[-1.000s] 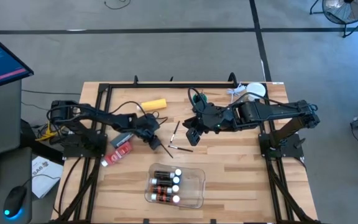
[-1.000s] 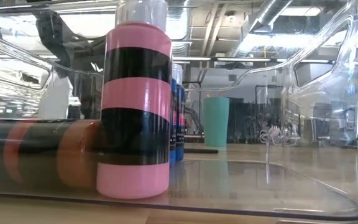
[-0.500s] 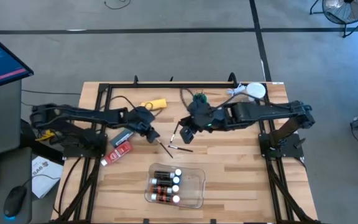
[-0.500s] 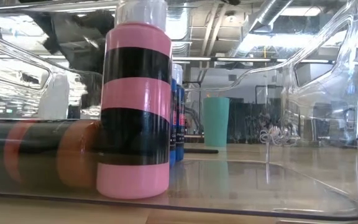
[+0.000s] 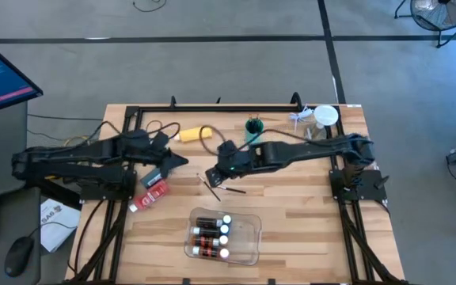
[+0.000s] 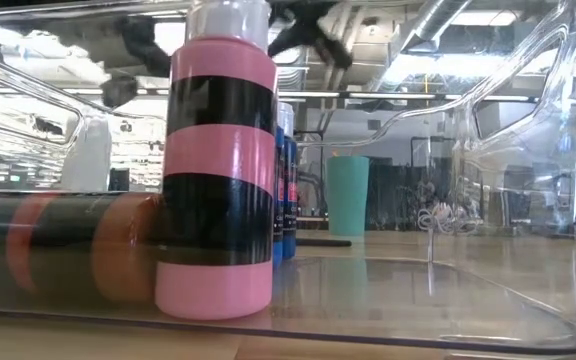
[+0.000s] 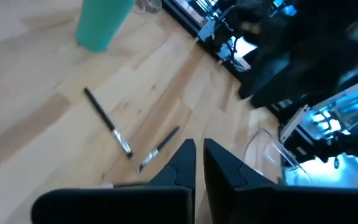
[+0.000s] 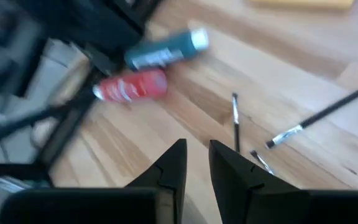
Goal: Pick & Place Paint Supplies
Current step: Put the silver paint brush into the green cup
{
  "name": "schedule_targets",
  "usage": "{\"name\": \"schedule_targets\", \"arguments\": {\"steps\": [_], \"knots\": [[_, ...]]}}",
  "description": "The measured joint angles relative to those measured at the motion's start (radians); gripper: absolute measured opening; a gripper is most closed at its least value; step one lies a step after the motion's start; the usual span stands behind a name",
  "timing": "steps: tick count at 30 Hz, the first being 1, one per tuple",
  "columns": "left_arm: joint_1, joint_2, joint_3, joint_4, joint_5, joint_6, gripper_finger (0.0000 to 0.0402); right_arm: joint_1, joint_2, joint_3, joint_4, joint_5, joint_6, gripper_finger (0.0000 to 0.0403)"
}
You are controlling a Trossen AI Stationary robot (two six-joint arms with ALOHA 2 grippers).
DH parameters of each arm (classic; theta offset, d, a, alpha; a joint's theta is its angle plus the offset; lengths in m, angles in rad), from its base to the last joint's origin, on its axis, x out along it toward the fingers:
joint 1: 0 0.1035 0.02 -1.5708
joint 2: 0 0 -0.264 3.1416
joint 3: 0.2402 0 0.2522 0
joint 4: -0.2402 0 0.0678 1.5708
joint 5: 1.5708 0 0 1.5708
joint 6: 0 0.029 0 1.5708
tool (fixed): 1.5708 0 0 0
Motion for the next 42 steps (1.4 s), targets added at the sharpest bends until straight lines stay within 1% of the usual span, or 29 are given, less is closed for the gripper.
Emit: {"name": "schedule_targets", "arguments": {"steps": [4,6,9,10,12,15,18,21,29,32,34,38,42], "knots": [[-0.023,-0.095,-0.074,-0.021,0.001,-0.083,0.0001,0.005,0.083,0.000,0.074,-0.024,-0.081,0.0062],[-0.044,-0.133,-0.110,-0.019,0.000,-0.101,0.0001,0.008,0.126,0.001,0.143,-0.037,-0.093,0.0062],[-0.070,-0.182,-0.158,-0.021,-0.025,-0.152,0.0001,0.009,0.179,-0.001,0.208,-0.042,-0.152,0.0062],[-0.076,-0.200,-0.169,-0.018,-0.030,-0.171,0.0001,0.008,0.195,0.001,0.245,-0.033,-0.185,0.0062],[-0.090,-0.224,-0.186,-0.020,-0.036,-0.202,0.0001,0.005,0.214,-0.001,0.251,-0.001,-0.225,0.0062],[-0.112,-0.259,-0.202,-0.021,-0.037,-0.233,0.0001,-0.006,0.252,0.002,0.288,0.036,-0.232,0.0062],[-0.125,-0.275,-0.210,-0.023,-0.039,-0.263,0.0001,-0.023,0.281,0.001,0.289,0.024,-0.216,0.0064],[-0.126,-0.277,-0.216,-0.024,-0.042,-0.276,0.0001,-0.041,0.280,0.001,0.284,-0.035,-0.217,0.0073],[-0.126,-0.276,-0.216,-0.023,-0.042,-0.277,0.0001,-0.071,0.280,0.001,0.280,-0.049,-0.233,0.0122],[-0.126,-0.276,-0.216,-0.020,-0.042,-0.277,0.0001,-0.074,0.309,0.004,0.306,-0.069,-0.235,0.0139],[-0.126,-0.276,-0.216,-0.017,-0.041,-0.277,0.0001,-0.072,0.313,-0.005,0.275,-0.073,-0.240,0.0146],[-0.126,-0.273,-0.216,-0.016,-0.035,-0.277,0.0001,-0.055,0.307,0.003,0.332,-0.072,-0.243,0.0148],[-0.126,-0.270,-0.216,-0.018,-0.029,-0.277,0.0001,-0.043,0.313,0.001,0.349,-0.069,-0.244,0.0137]]}}
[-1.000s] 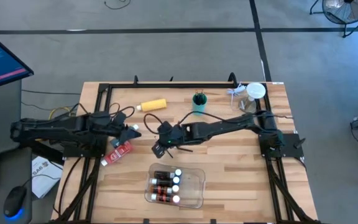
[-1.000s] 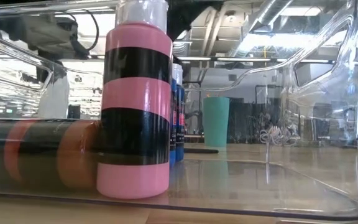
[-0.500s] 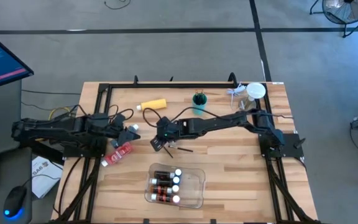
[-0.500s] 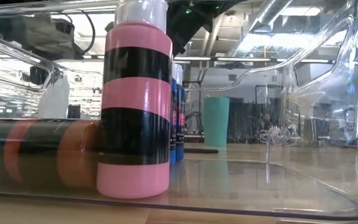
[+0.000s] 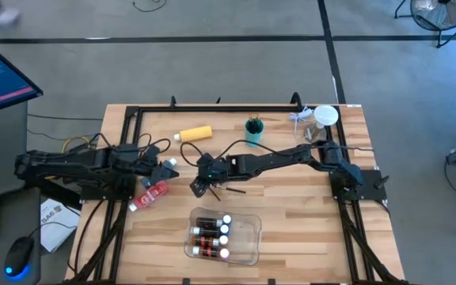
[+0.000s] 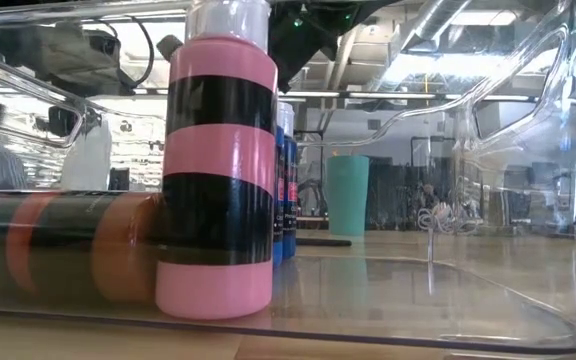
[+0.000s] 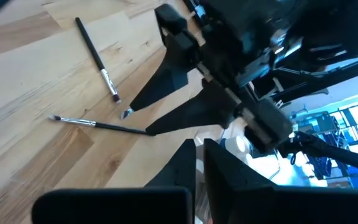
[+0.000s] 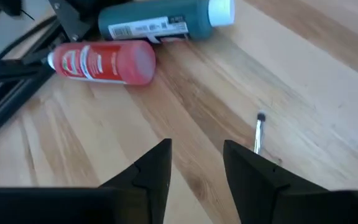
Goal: Pick & Place Paint Supplies
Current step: Put the silver paint brush into the green cup
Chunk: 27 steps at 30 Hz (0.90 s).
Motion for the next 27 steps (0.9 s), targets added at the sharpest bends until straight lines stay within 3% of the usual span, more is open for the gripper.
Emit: {"name": "schedule_targets", "arguments": {"steps": [7,9,16,18,27], "knots": [[0.000,0.000,0.000,-0.003,0.002,-0.002,0.0001,-0.005,0.041,-0.004,-0.001,0.065,-0.010,0.0110],[0.000,0.000,0.000,-0.002,0.014,-0.003,0.0001,-0.014,0.059,0.005,0.055,0.075,-0.010,0.0108],[0.000,0.000,0.000,0.001,0.041,-0.032,0.0001,-0.017,0.103,0.051,0.008,0.145,-0.054,0.0108],[0.000,0.003,0.000,0.002,0.043,-0.037,0.0001,-0.015,0.144,0.106,0.038,0.145,-0.086,0.0108],[-0.002,0.005,0.000,0.004,0.073,-0.081,0.0001,-0.014,0.304,0.376,-0.229,0.171,-0.079,0.0108]]}}
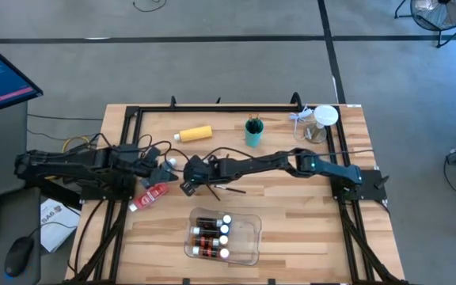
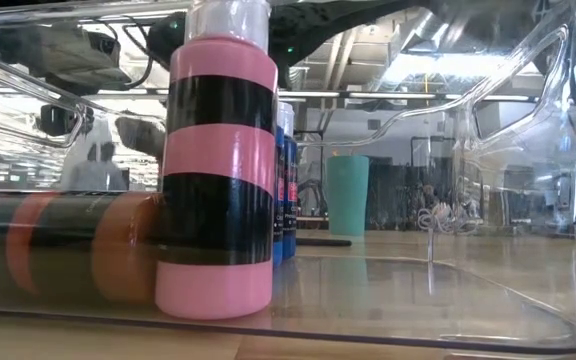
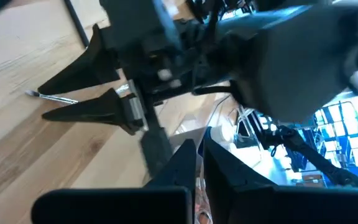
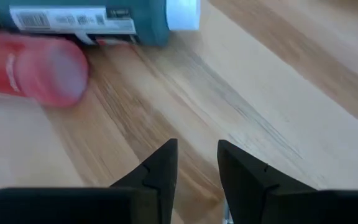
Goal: Pick & Place Paint Supplies
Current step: Put the silver paint brush into the green cup
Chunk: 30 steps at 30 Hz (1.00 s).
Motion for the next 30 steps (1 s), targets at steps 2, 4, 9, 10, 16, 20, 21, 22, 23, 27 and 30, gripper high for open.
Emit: {"name": "schedule_targets", "arguments": {"steps": [2,4,9,10,16,20,21,22,23,27,30], "knots": [[0.000,0.000,0.000,0.000,0.000,-0.002,0.0001,0.000,0.007,0.013,-0.064,0.023,0.047,0.0108],[0.000,0.000,0.000,0.000,0.000,-0.004,0.0001,0.000,0.007,0.013,-0.080,0.046,0.104,0.0108],[0.000,0.000,0.000,0.000,0.000,-0.004,0.0001,-0.006,0.006,0.017,-0.062,-0.017,0.136,0.0108],[0.000,0.000,0.000,0.000,0.000,-0.004,0.0001,-0.008,0.006,0.017,-0.064,-0.029,0.143,0.0108],[0.000,0.000,0.000,0.000,0.027,-0.005,0.0001,-0.012,0.005,0.011,-0.083,-0.034,0.189,0.0108],[0.000,0.000,0.000,0.000,0.035,-0.022,0.0001,-0.016,0.005,0.011,-0.125,-0.037,0.212,0.0108],[0.000,0.000,0.000,0.001,0.035,-0.026,0.0001,-0.016,0.005,0.011,-0.131,-0.036,0.212,0.0108],[0.000,0.000,0.000,0.003,0.035,-0.027,0.0001,-0.016,0.005,0.011,-0.136,-0.036,0.212,0.0108],[0.000,0.000,0.000,0.006,0.035,-0.029,0.0001,-0.016,0.005,0.011,-0.135,-0.036,0.212,0.0108],[0.000,0.000,0.000,0.006,0.036,-0.033,0.0001,-0.017,0.005,0.011,-0.131,-0.029,0.212,0.0108],[0.000,0.000,0.000,0.007,0.035,-0.034,0.0001,-0.020,0.005,0.011,-0.125,-0.029,0.212,0.0108]]}}
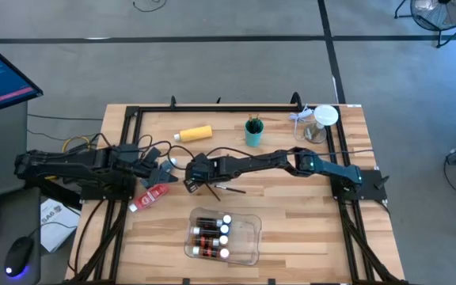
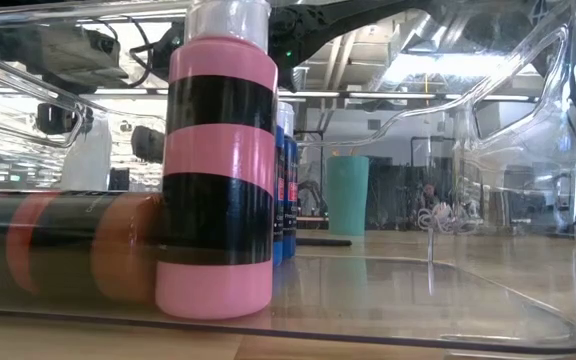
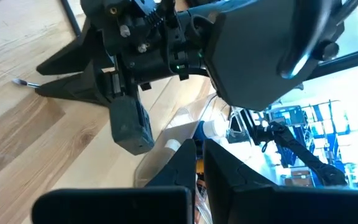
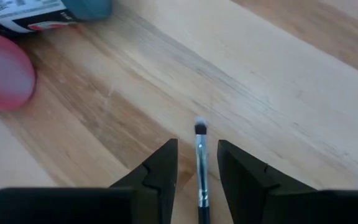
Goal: Pick & Place Paint Supplies
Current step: Put the silver paint brush into the green cup
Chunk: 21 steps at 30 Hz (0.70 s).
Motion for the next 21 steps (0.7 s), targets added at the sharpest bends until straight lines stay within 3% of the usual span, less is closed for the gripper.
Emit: {"name": "schedule_targets", "arguments": {"steps": [9,21], "knots": [[0.000,0.010,0.000,0.008,0.000,-0.018,0.0001,-0.003,0.052,0.007,0.046,-0.049,0.001,0.0108],[0.000,0.013,0.000,0.016,0.000,-0.019,0.0001,0.000,0.058,0.005,0.020,-0.031,0.000,0.0107]]}}
